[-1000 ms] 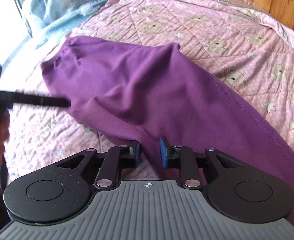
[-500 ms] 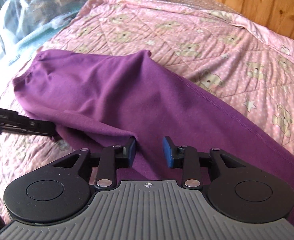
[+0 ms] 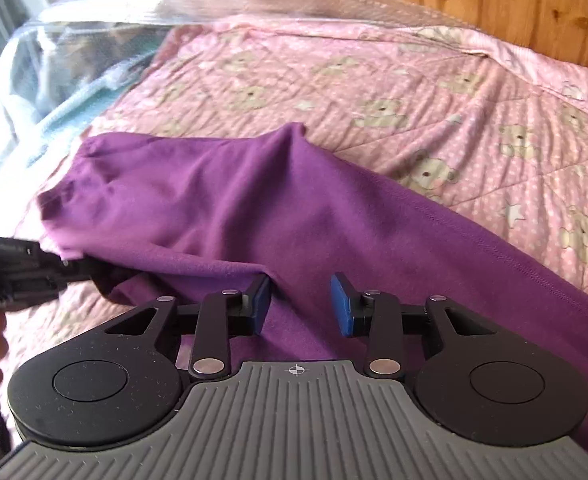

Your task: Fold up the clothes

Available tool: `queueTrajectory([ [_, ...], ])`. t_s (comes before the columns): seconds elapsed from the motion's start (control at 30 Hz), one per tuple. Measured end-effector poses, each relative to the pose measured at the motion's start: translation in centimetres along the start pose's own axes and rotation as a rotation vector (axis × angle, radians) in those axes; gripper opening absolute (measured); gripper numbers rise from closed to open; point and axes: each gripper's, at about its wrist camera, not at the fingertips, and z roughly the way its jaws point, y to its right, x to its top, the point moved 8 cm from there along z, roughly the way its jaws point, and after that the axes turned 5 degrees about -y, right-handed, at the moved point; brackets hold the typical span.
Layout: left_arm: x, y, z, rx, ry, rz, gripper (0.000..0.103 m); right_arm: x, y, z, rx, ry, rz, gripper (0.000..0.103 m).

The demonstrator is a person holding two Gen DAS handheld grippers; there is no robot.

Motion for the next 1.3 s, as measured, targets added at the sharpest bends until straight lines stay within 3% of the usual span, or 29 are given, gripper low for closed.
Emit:
queueTrajectory([
  [0.07, 0.4, -0.5, -0.6, 0.008, 0.004, -0.007, 0.001, -1.0, -1.1, -0.6, 0.089, -0.019, -0.031, 0.038],
  [0.13, 0.9, -1.1, -1.1, 0.017, 0.007, -0.014, 0.001, -2.2, -1.7, -0.2, 0.094, -0.037, -0.063, 0.036],
  [0.37, 0.7, -1.1, -2.0, 0.024, 0.007, 0.003, 0.002, -7.5, 0.9, -2.9, 0.023, 0.002, 0.093, 0.05],
  [0.43, 0.6, -1.0, -2.2, 0.025, 0.006, 0.009, 0.006, -9.1, 1.7, -3.7, 0.002, 0.014, 0.138, 0.057],
  [0.5, 0.5, -0.9, -2.3, 0.026, 0.006, 0.015, 0.021, -10.6, 2.5, -4.5, -0.018, 0.025, 0.183, 0.057],
  [0.57, 0.5, -0.7, -2.9, 0.013, 0.019, 0.025, 0.024, -12.2, 3.2, -5.2, -0.039, 0.036, 0.227, 0.057],
  [0.7, 0.9, -0.1, -3.0, -0.032, 0.04, 0.036, 0.032, -15.6, 10.0, -7.6, 0.03, 0.142, 0.625, 0.057],
  [0.87, 1.2, 1.5, -0.7, -0.067, 0.044, 0.033, 0.034, -18.8, 18.7, -9.4, 0.077, 0.317, 1.068, 0.054],
  [0.97, 1.5, 2.9, -0.4, -0.11, 0.07, 0.027, 0.034, -18.6, 21.2, -10.6, 0.117, 0.39, 1.115, 0.03],
  [1.0, 1.6, 3.4, -0.3, -0.123, 0.079, 0.025, 0.039, -18.4, 21.7, -11.0, 0.128, 0.411, 1.11, 0.028],
  [1.17, 0.8, 4.1, 0.2, -0.131, 0.084, 0.016, 0.049, -18.1, 23.0, -11.9, 0.149, 0.435, 1.125, 0.028],
  [1.3, -2.6, 5.1, 2.0, -0.115, -0.011, 0.062, 0.05, -19.5, 23.2, -12.7, 0.105, 0.407, 1.148, 0.041],
])
